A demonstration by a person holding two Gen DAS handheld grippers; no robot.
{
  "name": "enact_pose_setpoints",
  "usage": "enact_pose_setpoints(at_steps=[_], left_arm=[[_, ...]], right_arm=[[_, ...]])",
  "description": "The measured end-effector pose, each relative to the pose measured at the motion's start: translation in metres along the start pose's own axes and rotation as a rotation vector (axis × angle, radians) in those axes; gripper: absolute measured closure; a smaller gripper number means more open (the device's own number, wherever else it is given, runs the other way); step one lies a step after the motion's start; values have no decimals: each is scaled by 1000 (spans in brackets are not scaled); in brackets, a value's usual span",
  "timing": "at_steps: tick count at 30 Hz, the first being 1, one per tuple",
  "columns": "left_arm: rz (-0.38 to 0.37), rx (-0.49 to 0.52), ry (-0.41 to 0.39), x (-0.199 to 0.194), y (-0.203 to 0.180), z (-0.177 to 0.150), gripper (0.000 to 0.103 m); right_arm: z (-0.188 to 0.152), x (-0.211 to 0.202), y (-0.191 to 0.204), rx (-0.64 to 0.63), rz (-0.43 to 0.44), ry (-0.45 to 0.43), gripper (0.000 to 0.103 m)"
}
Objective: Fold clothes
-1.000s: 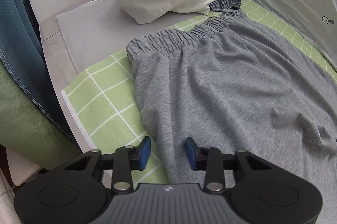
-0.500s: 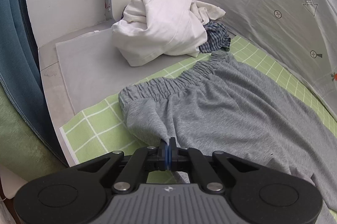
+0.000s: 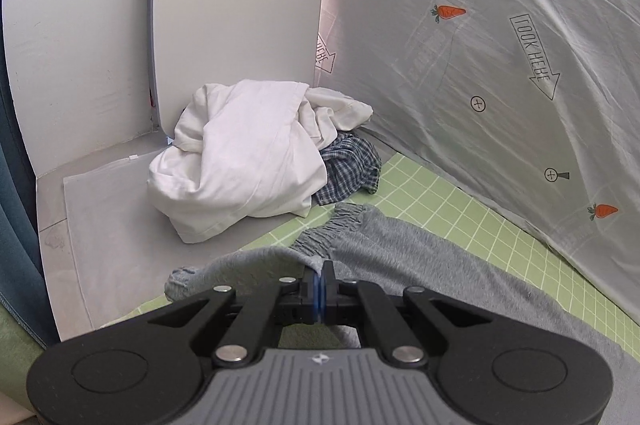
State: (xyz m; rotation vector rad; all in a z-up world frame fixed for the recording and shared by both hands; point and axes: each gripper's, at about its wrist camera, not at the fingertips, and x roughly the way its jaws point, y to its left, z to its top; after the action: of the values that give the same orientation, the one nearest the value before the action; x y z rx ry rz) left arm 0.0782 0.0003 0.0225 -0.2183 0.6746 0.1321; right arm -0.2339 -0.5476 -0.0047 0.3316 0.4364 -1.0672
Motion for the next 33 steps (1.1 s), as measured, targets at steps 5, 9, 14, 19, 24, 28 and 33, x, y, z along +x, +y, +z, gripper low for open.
enact_pose_setpoints(at_steps=[5,9,14,19,24,28,33], left_arm=[[-12,23,-39,12,-25,16,102],[2,27,-5,53,-47,20,102],[-9,35,-5,83,-80,35,102],[4,66,7,117,-104,40,102],[25,86,50,158,-121,39,102],[41,145,53,188,-137,41,102],[77,157,124,223,-152,38,86]], right_arm=[[22,22,21,-28,7,-43,100],[33,59,40,-35,3,-23,100],[50,99,69,-62,1,-12,100],[56,148,95,-110,-21,28,100],[53,195,113,-136,-21,92,100],[56,228,127,-203,-8,112,100],[63,258,140,-224,2,139,63]])
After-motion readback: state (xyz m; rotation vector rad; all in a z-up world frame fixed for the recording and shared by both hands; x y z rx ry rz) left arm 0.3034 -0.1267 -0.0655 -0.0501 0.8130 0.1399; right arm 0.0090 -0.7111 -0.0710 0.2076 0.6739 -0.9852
